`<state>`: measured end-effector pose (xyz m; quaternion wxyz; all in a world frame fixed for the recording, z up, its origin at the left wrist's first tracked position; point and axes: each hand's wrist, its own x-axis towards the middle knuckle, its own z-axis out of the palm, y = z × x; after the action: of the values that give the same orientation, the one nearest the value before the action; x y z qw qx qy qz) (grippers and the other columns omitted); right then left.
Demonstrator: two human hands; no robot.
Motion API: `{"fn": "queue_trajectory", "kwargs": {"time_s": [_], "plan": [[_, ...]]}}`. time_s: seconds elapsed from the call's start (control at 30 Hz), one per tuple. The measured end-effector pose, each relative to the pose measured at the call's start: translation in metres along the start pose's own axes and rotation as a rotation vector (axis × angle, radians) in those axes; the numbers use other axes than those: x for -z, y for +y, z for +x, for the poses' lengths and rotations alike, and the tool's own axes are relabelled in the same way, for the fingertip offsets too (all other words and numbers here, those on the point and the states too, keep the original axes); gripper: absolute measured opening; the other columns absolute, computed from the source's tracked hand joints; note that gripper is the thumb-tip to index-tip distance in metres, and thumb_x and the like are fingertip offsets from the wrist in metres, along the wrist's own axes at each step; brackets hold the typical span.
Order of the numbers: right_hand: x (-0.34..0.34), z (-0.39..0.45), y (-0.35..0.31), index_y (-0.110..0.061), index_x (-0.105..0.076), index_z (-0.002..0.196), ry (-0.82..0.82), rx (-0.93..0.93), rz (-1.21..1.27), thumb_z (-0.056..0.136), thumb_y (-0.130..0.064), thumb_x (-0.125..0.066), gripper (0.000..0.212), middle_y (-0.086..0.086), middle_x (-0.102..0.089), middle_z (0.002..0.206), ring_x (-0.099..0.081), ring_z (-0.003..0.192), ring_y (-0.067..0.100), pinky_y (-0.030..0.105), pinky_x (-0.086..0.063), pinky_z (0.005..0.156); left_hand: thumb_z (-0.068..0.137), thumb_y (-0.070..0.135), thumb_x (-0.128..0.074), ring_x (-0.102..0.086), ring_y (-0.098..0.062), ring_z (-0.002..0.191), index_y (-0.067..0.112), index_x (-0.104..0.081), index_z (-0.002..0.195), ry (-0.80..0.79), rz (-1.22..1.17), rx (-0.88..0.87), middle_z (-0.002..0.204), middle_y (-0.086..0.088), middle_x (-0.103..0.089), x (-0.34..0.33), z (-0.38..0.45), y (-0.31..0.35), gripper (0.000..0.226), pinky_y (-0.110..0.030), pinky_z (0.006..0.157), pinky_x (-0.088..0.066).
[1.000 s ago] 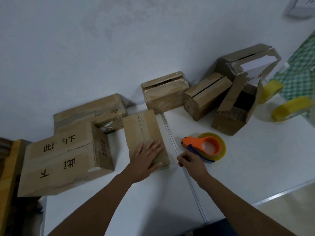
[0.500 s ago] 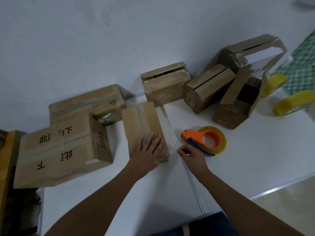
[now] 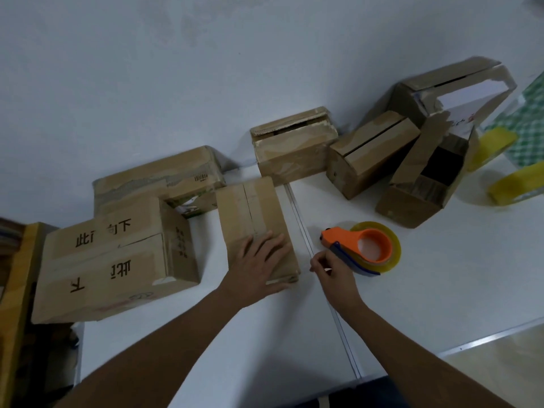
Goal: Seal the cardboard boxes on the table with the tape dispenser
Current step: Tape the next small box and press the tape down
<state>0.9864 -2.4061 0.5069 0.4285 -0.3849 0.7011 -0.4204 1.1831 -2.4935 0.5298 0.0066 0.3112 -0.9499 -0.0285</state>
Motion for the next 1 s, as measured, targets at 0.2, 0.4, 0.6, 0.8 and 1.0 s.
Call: {"fn": "queue_trajectory", "kwargs": {"time_s": [0.2,0.4,0.6,0.8,1.0], "plan": [[-0.021,0.006,0.002,-0.016,-0.054,0.085,0.026,0.115,-0.104,0.098,-0.014,-0.053,0.013,-0.005,-0.054,0.079,-0.053,0.076,0.017,0.038,-0.046,0.069,0.085,0.075,-0.049,-0.025,-0.031,0.148,0.019,-0.032,0.154,-0.044,0.087,-0.046,0.16,-0.005,-0.031,-0.011,-0.006,-0.006,0.091,-0.056,0.115,-0.027],[-0.038,0.011,0.001,-0.012,-0.052,0.089,0.026,0.157,-0.114,0.1,-0.011,-0.048,0.011,0.0,-0.052,0.084,-0.05,0.077,0.021,0.039,-0.044,0.07,0.083,0.072,-0.054,-0.022,-0.032,0.149,0.019,-0.026,0.156,-0.052,0.123,-0.032,0.162,-0.006,-0.026,-0.014,-0.004,-0.006,0.095,-0.055,0.116,-0.025],[-0.043,0.023,0.003,-0.011,-0.051,0.102,-0.06,0.023,-0.013,0.1,-0.01,-0.048,0.004,0.006,-0.057,0.096,-0.056,0.085,0.023,0.034,-0.049,0.074,0.08,0.065,-0.065,-0.025,-0.031,0.148,0.02,-0.03,0.155,-0.049,0.131,0.008,0.16,-0.005,-0.03,-0.013,-0.001,-0.004,0.094,-0.054,0.116,-0.024],[-0.033,0.029,0.007,-0.012,-0.053,0.127,-0.187,-0.056,-0.125,0.097,0.0,-0.046,0.033,0.011,-0.058,0.109,-0.059,0.094,0.023,0.039,-0.053,0.082,0.079,0.062,-0.068,-0.028,-0.031,0.147,0.02,-0.035,0.153,-0.042,0.105,0.012,0.159,-0.005,-0.034,-0.007,0.0,-0.003,0.091,-0.054,0.115,-0.028],[0.004,0.014,0.005,-0.026,-0.058,0.112,-0.305,0.151,-0.24,0.086,-0.02,-0.072,0.03,-0.01,-0.062,0.093,-0.061,0.084,0.005,0.02,-0.052,0.072,0.078,0.066,-0.067,-0.03,-0.032,0.146,0.019,-0.038,0.152,-0.031,0.113,0.011,0.158,-0.006,-0.036,-0.003,0.001,-0.002,0.092,-0.055,0.113,-0.031]]}}
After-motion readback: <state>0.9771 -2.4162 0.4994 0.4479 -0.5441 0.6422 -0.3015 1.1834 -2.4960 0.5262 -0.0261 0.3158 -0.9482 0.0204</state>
